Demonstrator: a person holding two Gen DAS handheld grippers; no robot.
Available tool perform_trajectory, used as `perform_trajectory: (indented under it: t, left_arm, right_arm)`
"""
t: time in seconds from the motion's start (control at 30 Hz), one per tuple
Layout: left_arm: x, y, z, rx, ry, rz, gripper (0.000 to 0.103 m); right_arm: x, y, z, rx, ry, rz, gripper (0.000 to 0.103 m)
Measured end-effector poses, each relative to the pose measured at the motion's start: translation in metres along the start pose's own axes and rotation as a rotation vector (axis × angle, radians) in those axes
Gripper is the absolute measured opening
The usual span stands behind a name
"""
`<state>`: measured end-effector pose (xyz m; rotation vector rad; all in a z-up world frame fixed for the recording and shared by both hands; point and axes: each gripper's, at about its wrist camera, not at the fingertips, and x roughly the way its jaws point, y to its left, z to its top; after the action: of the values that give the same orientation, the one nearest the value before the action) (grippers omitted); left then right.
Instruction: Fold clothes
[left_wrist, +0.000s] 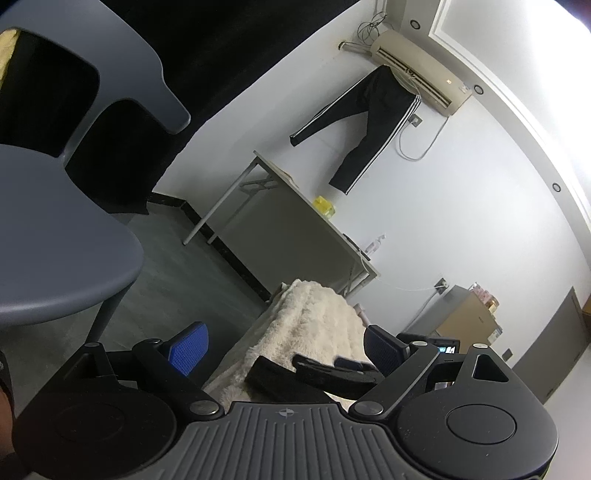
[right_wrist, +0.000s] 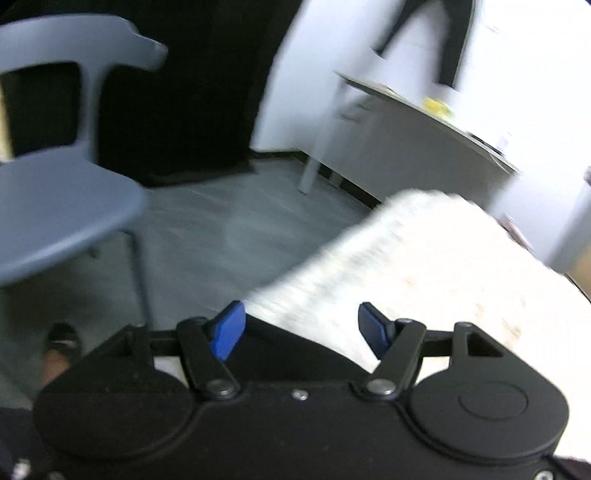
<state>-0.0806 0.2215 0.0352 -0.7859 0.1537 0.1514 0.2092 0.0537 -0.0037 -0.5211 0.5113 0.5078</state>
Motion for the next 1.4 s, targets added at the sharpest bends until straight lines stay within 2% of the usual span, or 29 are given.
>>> perform_trajectory:
  t: [0.13, 0.2, 0.37, 0.43, 0.57, 0.7, 0.87, 1.03, 1.23, 1.4]
  left_arm:
    - [-0.001, -0.001, 0.0, 0.007, 0.001, -0.002, 0.089]
    - [-0.001, 0.001, 0.0, 0.005, 0.002, -0.002, 0.089]
    - [-0.001, 0.004, 0.001, -0.001, 0.0, 0.003, 0.089]
    - [0.0, 0.004, 0.002, -0.004, -0.001, 0.007, 0.089]
    - [0.0, 0.003, 0.001, 0.0, 0.003, 0.01, 0.089]
    - [-0.001, -0.001, -0.001, 0.031, 0.015, 0.015, 0.089]
    - [-0.002, -0.006, -0.007, 0.064, 0.028, 0.026, 0.089]
    - [0.0, -0.009, -0.008, 0.078, 0.035, 0.04, 0.089]
    - [0.004, -0.009, -0.009, 0.085, 0.046, 0.045, 0.089]
    - [0.003, -0.007, -0.01, 0.078, 0.047, 0.046, 0.089]
  right_arm:
    - [0.023, 0.019, -0.023, -0.053, 0.085, 0.012, 0.065]
    - [0.034, 0.039, -0.026, -0.072, 0.094, 0.033, 0.067]
    - [0.037, 0.081, -0.012, -0.138, 0.069, 0.167, 0.067]
    - [0.029, 0.081, 0.001, -0.155, 0.017, 0.183, 0.068]
    - [0.0, 0.043, 0.011, -0.082, -0.032, 0.235, 0.077]
    - [-0.044, -0.016, -0.006, -0.045, -0.079, 0.272, 0.081]
    - [-0.102, -0.082, -0.05, -0.055, -0.097, 0.218, 0.083]
    - [-0.151, -0.129, -0.102, -0.005, -0.059, 0.142, 0.086]
    - [-0.171, -0.139, -0.132, 0.031, -0.024, 0.112, 0.086]
    - [-0.174, -0.126, -0.132, 0.034, -0.03, 0.131, 0.086]
